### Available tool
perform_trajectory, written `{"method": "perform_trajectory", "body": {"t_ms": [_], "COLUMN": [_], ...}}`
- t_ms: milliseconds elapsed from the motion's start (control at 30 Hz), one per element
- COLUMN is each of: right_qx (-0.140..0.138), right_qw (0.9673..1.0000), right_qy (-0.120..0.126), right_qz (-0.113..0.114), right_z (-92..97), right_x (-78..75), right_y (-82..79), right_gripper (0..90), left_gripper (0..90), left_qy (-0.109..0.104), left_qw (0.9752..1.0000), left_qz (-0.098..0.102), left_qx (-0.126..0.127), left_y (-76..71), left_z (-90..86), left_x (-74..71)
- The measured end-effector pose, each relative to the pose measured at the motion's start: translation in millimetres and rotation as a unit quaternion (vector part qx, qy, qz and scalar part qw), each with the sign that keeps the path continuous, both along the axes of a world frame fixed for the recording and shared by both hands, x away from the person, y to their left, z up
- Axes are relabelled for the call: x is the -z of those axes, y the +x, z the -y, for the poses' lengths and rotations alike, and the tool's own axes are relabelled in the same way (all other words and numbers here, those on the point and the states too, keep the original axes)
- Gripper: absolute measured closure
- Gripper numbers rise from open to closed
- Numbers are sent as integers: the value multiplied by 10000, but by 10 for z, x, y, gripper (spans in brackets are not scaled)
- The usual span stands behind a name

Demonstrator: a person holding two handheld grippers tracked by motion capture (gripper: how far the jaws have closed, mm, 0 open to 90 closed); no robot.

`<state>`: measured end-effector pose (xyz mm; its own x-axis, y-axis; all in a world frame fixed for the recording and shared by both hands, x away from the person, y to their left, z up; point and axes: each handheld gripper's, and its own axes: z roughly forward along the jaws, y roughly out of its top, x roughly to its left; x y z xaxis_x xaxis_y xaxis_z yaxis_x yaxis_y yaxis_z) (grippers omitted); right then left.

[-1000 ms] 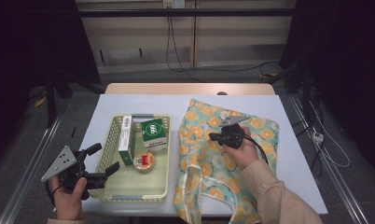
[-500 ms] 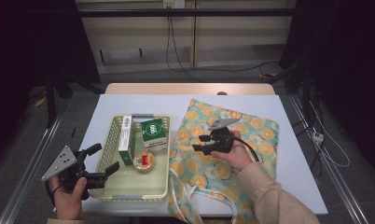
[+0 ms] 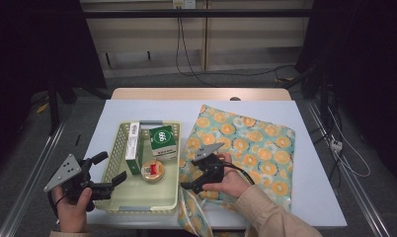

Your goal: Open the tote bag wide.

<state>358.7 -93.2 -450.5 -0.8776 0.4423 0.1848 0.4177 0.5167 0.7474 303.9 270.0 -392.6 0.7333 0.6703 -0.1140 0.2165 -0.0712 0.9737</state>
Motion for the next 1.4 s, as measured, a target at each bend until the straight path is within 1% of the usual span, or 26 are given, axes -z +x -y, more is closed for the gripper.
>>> {"method": "perform_trajectory", "body": {"t_ms": [100,133,233,267,333,367,400,433,567,600,633,733,800,867,900,967,1000,1033,1067,1100,1133,1167,1233,1267,1333,1400], "right_qx": [-40,-125,-169,-183,-199,-237,-196,-87,-34,-55,-45,-15,-11,-1,-23,-78,-85,-123,-128,-153,-117,-109,-133,-114,-66,-36], "right_qw": [9998,9996,9990,9983,9981,9975,9968,9971,9967,9966,9967,9966,9966,9963,9962,9958,9962,9961,9963,9960,9964,9968,9962,9965,9969,9960], "right_qy": [-173,-241,-378,-484,-508,-561,-607,-561,-635,-635,-615,-605,-598,-617,-633,-652,-632,-632,-598,-596,-583,-553,-615,-591,-564,-626], "right_qz": [-31,22,178,286,290,365,489,517,509,521,521,551,561,593,592,632,593,609,602,648,604,560,599,572,543,636], "right_z": [-91,-117,-149,-166,-168,-161,-146,-132,-144,-141,-137,-137,-134,-141,-143,-162,-168,-170,-171,-172,-176,-171,-182,-180,-172,-152], "right_x": [100,135,141,145,142,146,141,140,128,126,129,124,125,122,114,100,99,97,99,109,110,110,96,95,87,77], "right_y": [-38,-50,-69,-80,-78,-79,-90,-85,-86,-83,-80,-75,-69,-69,-65,-63,-63,-58,-58,-49,-46,-42,-44,-37,-33,-1], "right_gripper": [50,27,32,27,35,115,166,213,249,264,282,357,388,453,510,652,681,747,900,900,900,900,900,900,900,900], "left_gripper": [30,30,30,30,30,30,30,30,30,30,30,30,30,30,30,30,30,30,30,30,30,30,30,30,30,30], "left_qy": [5,0,2,-13,9,13,19,16,31,55,30,23,18,26,21,39,57,50,34,49,71,29,20,-25,-30,-51], "left_qw": [10000,10000,10000,10000,10000,10000,10000,10000,10000,10000,10000,10000,10000,10000,10000,10000,10000,10000,10000,10000,10000,10000,10000,10000,9999,9999], "left_qz": [-4,-1,-6,-16,-9,-3,-5,0,-15,-10,-12,-2,2,0,1,8,13,7,3,21,42,44,52,48,54,39], "left_qx": [-15,-12,-17,-19,-4,15,17,23,20,16,12,9,11,7,1,15,19,15,10,8,5,-14,-58,-77,-94,-95], "left_y": [-1,-1,2,2,3,3,2,1,9,11,11,9,12,14,13,14,14,14,12,10,8,5,2,-2,-4,0], "left_z": [5,6,10,15,23,28,31,33,32,31,34,39,35,35,38,46,45,46,46,41,29,21,-4,-13,-29,-34], "left_x": [1,1,2,4,3,2,2,2,7,6,6,1,3,3,2,1,1,2,1,-6,-13,-18,-24,-24,-26,-20]}}
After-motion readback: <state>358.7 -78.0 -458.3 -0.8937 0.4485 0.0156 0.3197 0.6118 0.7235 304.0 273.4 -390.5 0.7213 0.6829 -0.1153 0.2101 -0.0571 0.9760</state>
